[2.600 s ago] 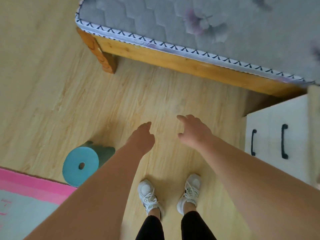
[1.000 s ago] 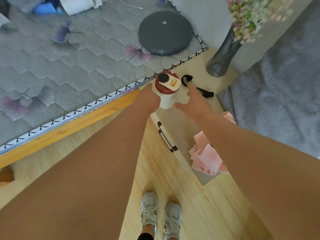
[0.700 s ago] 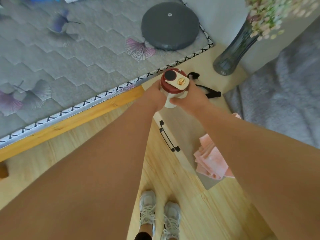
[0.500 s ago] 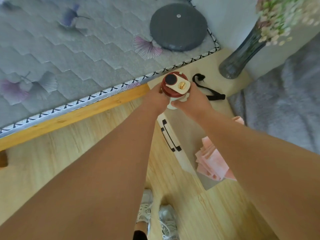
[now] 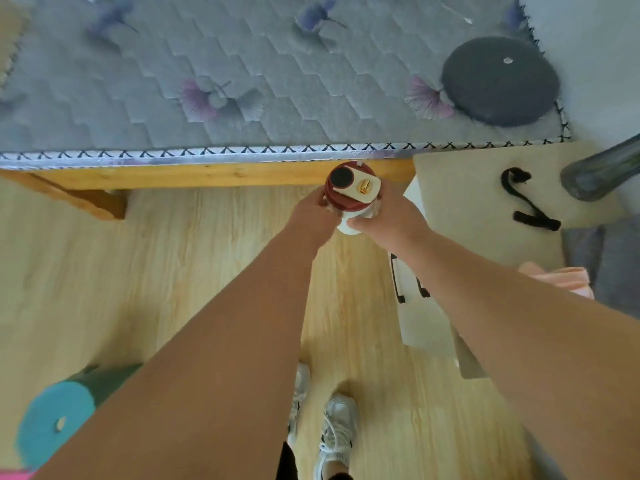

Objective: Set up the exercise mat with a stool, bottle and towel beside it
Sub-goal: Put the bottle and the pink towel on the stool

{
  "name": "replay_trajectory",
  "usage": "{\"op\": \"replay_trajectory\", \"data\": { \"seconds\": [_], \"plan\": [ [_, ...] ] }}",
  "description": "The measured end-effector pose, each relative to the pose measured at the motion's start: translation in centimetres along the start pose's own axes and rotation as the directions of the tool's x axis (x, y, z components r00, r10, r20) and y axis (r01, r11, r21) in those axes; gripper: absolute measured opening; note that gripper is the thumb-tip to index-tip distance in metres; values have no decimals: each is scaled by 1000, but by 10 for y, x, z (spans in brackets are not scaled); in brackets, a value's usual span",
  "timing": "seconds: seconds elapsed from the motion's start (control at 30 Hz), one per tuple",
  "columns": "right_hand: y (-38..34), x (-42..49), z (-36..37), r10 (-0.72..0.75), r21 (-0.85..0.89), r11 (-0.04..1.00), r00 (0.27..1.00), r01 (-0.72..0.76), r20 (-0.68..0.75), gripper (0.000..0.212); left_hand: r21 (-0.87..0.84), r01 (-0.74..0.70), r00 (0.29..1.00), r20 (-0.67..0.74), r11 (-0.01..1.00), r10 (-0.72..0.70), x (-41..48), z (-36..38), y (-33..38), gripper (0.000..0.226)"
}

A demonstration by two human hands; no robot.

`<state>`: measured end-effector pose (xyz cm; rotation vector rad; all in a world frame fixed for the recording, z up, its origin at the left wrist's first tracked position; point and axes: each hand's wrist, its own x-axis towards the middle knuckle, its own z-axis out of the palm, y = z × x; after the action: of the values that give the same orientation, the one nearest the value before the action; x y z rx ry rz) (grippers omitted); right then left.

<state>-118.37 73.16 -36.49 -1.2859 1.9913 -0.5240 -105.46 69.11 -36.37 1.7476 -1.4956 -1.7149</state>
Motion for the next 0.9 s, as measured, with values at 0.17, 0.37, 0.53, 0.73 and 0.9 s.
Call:
{"op": "replay_trajectory", "data": {
  "seconds": [0.17, 0.37, 0.53, 0.73, 0.9],
  "plan": [
    [-58, -20, 81, -47, -80, 995, 986, 60, 158, 64, -177, 97, 991, -73, 980, -111, -33, -75, -72, 60],
    [-132, -60, 188, -66, -98, 990, 945, 102, 321, 64, -359, 176, 958, -153, 917, -244, -83, -178, -163, 62],
    [-199, -97, 279, -147, -95, 974, 889, 207, 433, 52, -433, 199, 920, -227, 879, -321, -129, -266, -233, 61],
    [-271, -146, 386, -201, -126, 939, 810, 319, 551, 62, -485, 258, 849, -299, 836, -436, -187, -352, -316, 55],
    [-310, -184, 461, -164, -161, 921, 729, 355, 664, 72, -576, 261, 793, -330, 774, -512, -227, -401, -381, 51]
  ]
}}
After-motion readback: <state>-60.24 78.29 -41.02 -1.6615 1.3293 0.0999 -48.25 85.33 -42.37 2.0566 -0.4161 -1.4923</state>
